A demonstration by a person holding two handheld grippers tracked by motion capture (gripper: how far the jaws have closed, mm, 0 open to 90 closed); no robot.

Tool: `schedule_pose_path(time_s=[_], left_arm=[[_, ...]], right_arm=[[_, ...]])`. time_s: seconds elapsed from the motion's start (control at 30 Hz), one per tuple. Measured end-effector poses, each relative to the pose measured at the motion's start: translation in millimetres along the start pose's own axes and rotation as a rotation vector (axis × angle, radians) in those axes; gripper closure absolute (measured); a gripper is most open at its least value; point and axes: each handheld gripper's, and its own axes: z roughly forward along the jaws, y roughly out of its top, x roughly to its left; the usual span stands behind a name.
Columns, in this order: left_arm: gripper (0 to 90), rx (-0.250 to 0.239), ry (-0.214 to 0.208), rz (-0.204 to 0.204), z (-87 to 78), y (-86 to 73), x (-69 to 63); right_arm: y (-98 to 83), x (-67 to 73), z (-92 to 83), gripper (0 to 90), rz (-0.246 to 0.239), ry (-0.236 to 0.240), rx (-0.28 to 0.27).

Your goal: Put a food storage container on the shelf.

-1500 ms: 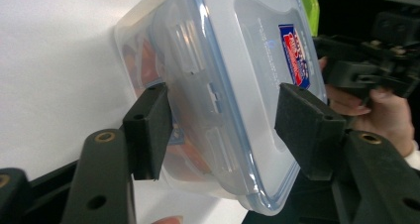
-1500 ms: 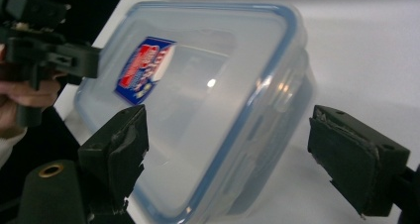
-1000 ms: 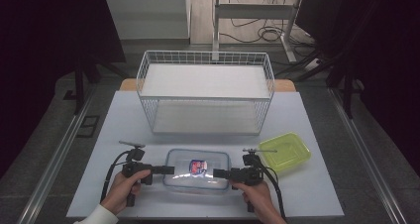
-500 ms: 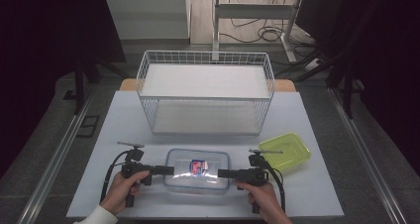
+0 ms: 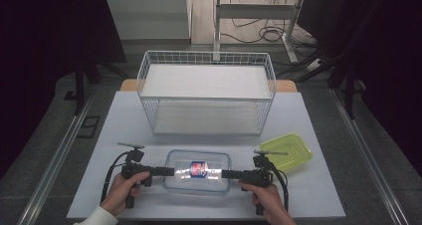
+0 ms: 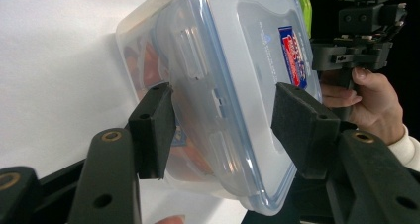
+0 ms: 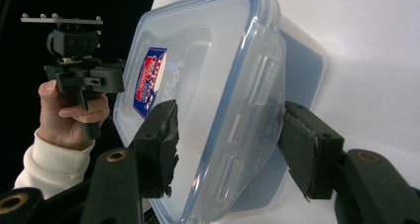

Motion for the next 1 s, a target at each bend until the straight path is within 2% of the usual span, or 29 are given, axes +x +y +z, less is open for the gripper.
schedule_pose_path(time_s=[0.43, 0.57, 0.73, 0.87, 1.0], left_arm=[[47.0, -0.022, -0.01, 0.001, -5.3, -2.4, -0.2], [50.4, -0.047, -0.031, -0.006, -8.5, -4.0, -0.9], [50.6, -0.051, -0.018, 0.003, -9.2, -5.8, -3.7], [50.4, -0.074, 0.005, -0.008, -8.2, -7.8, -6.1], [50.6, -0.079, 0.017, 0.009, -9.6, -10.5, -9.8]], right_arm=[[-1.7, 3.1, -2.6, 47.2, -0.015, 0.011, 0.002], [-2.8, 3.7, -3.5, 47.4, -0.021, 0.013, -0.004], [-3.9, 5.1, -4.0, 47.7, -0.021, 0.012, -0.007], [-5.8, 8.9, -4.1, 47.9, -0.032, -0.006, -0.018], [-6.8, 10.0, -5.1, 48.6, -0.032, -0.005, -0.02]])
